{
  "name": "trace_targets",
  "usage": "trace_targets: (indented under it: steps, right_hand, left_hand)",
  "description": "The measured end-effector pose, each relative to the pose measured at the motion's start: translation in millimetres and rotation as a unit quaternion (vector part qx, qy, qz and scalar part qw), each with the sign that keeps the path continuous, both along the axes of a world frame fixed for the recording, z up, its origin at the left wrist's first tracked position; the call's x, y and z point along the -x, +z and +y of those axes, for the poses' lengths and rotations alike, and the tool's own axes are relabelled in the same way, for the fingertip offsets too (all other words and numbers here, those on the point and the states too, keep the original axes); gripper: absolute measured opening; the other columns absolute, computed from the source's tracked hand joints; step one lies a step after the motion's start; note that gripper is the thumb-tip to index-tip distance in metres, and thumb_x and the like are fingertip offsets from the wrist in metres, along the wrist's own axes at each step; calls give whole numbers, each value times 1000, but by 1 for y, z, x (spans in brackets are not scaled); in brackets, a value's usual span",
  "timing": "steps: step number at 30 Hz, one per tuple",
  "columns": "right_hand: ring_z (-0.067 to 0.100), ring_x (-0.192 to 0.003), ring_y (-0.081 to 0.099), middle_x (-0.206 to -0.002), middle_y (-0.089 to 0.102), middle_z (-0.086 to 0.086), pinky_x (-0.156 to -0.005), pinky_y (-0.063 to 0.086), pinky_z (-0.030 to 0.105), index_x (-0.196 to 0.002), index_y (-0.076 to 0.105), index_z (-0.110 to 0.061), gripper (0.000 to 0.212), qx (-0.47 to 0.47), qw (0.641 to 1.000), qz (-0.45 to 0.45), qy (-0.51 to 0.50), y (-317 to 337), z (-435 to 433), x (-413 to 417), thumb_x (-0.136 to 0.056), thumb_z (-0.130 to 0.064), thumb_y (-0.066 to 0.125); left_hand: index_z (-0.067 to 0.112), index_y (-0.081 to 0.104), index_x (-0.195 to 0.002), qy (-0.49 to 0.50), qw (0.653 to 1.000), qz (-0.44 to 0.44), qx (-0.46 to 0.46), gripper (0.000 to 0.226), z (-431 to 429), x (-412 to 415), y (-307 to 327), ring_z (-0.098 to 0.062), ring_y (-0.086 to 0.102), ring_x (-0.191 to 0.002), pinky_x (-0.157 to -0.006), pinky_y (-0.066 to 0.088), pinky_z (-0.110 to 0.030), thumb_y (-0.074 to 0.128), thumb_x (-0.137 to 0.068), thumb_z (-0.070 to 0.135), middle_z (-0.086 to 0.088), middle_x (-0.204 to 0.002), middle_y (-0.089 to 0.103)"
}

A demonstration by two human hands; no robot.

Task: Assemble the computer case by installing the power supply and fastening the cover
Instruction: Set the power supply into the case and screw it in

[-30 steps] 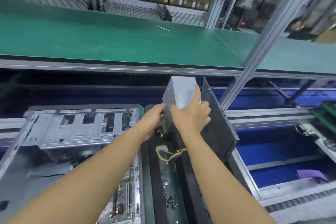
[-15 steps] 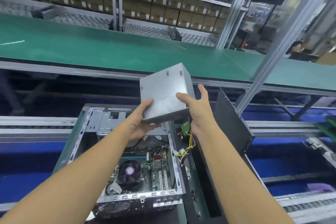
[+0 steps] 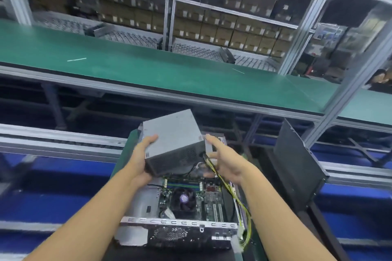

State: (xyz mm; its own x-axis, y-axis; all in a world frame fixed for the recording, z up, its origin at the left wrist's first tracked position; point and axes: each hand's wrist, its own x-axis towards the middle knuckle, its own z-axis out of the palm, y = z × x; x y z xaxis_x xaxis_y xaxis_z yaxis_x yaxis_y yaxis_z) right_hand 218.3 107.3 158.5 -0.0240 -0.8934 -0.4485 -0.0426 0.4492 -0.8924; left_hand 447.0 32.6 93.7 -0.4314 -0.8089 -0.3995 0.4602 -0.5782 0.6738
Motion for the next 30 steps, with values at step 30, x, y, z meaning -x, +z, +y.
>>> trace_targets:
  steps: [30]
  right_hand:
    - [23, -110, 69, -118, 75, 5, -90, 58, 35, -119, 65, -15, 34, 94, 988, -8, -119, -57, -10, -29, -97, 7, 52]
  left_hand:
    - [35, 26, -139, 185, 769, -387, 474, 105, 36, -27, 12, -7, 48, -123, -100, 48, -36, 86, -56, 55, 15, -131, 46]
